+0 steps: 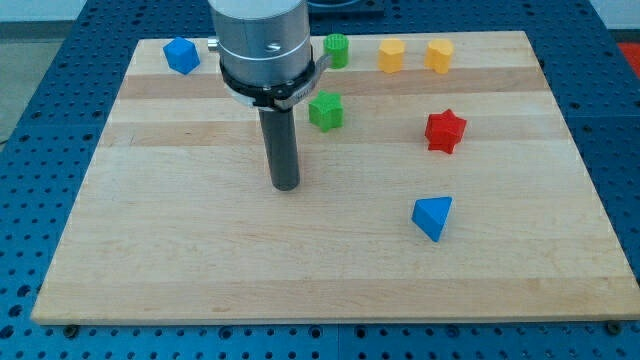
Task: Point at green circle
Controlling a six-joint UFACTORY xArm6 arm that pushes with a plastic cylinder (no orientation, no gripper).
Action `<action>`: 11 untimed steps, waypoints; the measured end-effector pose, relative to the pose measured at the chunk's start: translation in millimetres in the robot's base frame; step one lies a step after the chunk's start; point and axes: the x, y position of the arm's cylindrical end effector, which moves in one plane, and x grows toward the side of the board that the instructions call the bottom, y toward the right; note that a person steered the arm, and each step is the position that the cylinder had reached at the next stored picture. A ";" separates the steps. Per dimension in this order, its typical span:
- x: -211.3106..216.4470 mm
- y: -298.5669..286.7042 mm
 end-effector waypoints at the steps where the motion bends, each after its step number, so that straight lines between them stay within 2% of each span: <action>1: 0.0 0.0; 5: 7.9 -3.2; 7: 1.2 -96.9; 8: -5.5 -114.3; 9: -35.3 -108.8; 11: -159.2 -41.5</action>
